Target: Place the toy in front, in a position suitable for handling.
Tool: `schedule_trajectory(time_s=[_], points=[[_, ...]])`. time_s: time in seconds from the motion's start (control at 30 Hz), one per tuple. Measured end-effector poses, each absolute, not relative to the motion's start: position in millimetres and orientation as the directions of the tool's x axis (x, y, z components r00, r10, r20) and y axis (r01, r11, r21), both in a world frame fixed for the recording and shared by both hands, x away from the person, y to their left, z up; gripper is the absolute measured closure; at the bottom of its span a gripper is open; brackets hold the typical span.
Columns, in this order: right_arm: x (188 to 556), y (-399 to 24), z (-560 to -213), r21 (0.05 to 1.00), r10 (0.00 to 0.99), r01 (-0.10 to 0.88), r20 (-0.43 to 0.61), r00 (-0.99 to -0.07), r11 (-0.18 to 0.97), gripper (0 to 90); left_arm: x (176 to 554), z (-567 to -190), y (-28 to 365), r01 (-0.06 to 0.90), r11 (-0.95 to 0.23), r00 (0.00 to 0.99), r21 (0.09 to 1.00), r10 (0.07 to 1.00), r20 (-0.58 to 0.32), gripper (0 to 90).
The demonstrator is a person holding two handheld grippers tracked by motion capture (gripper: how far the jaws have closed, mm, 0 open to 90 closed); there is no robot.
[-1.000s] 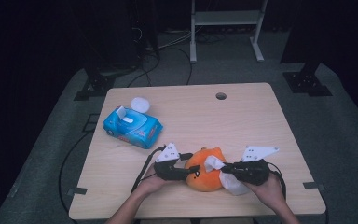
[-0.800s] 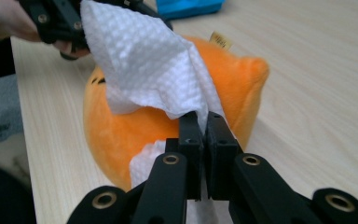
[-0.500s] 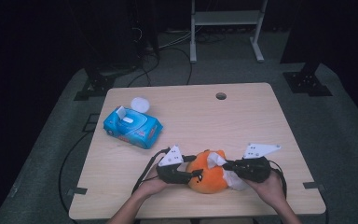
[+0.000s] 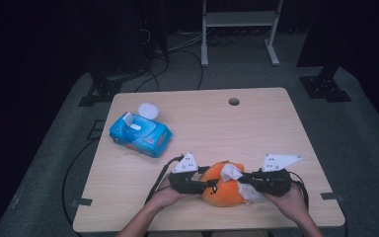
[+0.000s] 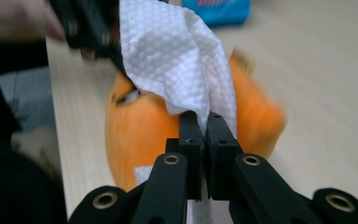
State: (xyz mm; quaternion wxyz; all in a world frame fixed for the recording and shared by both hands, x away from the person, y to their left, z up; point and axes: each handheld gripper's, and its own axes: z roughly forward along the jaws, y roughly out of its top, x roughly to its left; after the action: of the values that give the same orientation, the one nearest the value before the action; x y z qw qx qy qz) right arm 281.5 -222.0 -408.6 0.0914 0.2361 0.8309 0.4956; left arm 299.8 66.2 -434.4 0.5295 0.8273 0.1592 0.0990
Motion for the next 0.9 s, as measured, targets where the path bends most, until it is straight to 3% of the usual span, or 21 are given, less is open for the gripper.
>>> schedule_trajectory(time_s=[0.13,0.23,0.37,0.47,0.57,0.63,0.73,0.8,0.9], points=[[281,-217,-398,0.904,0.511,0.245,0.034,-0.859,0.35,86.1,286,-428,55,-0.014,-0.41,0.908,0.912,0.376,0.183,52.3],[283,-218,-403,0.894,0.537,0.258,0.023,-0.843,0.367,86.0,283,-429,51,-0.039,-0.417,0.907,0.908,0.367,0.208,50.6],[286,-224,-414,0.853,0.554,0.312,0.033,-0.832,0.418,86.1,291,-430,60,0.061,-0.399,0.915,0.915,0.389,0.109,35.7],[284,-226,-423,0.831,0.548,0.349,0.066,-0.834,0.432,86.1,302,-431,66,0.19,-0.361,0.92,0.913,0.39,-0.037,19.0],[278,-220,-429,0.823,0.513,0.348,0.081,-0.854,0.449,86.1,310,-439,66,0.28,-0.351,0.913,0.893,0.384,-0.135,14.8],[275,-215,-427,0.818,0.497,0.331,0.065,-0.865,0.47,86.0,309,-444,64,0.276,-0.376,0.92,0.884,0.37,-0.13,16.9],[276,-212,-419,0.822,0.505,0.311,0.033,-0.862,0.478,86.1,306,-438,65,0.216,-0.395,0.923,0.893,0.382,-0.054,36.4],[275,-213,-407,0.858,0.516,0.286,0.028,-0.856,0.428,86.2,301,-436,65,0.124,-0.384,0.928,0.915,0.372,0.031,42.4],[271,-208,-390,0.904,0.518,0.21,-0.015,-0.855,0.373,86.3,288,-432,57,-0.025,-0.389,0.921,0.921,0.35,0.172,44.3]])
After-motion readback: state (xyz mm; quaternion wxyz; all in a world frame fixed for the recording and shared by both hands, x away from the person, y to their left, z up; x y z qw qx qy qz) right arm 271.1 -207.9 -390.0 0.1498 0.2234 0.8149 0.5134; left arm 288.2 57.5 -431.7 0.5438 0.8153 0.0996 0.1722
